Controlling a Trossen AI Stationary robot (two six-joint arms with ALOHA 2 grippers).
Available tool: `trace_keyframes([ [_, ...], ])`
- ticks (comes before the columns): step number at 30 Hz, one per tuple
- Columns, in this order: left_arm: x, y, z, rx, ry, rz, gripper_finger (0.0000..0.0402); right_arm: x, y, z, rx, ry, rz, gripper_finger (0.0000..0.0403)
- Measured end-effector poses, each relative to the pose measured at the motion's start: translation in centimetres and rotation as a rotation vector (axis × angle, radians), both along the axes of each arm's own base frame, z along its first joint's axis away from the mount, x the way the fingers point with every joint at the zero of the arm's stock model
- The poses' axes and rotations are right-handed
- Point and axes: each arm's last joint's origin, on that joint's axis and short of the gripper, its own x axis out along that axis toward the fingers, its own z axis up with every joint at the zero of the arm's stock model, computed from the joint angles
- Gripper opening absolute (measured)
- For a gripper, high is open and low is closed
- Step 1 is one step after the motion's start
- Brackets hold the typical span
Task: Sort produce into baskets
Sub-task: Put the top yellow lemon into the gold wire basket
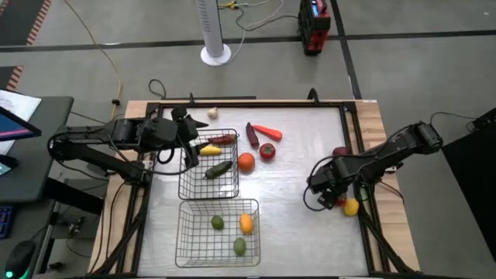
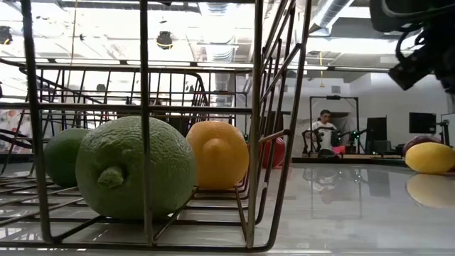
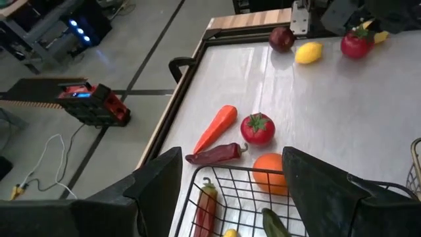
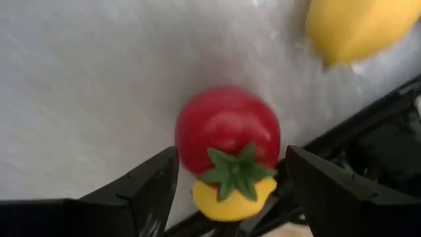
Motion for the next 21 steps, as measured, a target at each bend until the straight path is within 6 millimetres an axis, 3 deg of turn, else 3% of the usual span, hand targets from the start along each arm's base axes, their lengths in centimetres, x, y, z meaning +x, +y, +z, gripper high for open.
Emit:
trace_keyframes([
  [5,0.0,0.0,0.0,-0.007,-0.003,0.002,0.0249,0.1,0.2,-0.4,-0.008,0.043,-0.03,0.0308],
  [9,0.0,0.0,-0.1,-0.017,0.007,-0.01,0.0249,0.9,0.6,-1.9,-0.006,0.131,-0.004,0.0309],
  [14,0.0,-0.1,-0.1,-0.014,0.01,-0.013,0.0249,2.5,0.8,-3.8,0.007,0.244,0.073,0.0309],
  [21,0.0,-0.1,-0.1,-0.016,0.012,-0.012,0.0249,5.1,1.4,-4.5,-0.061,0.263,0.212,0.0309],
])
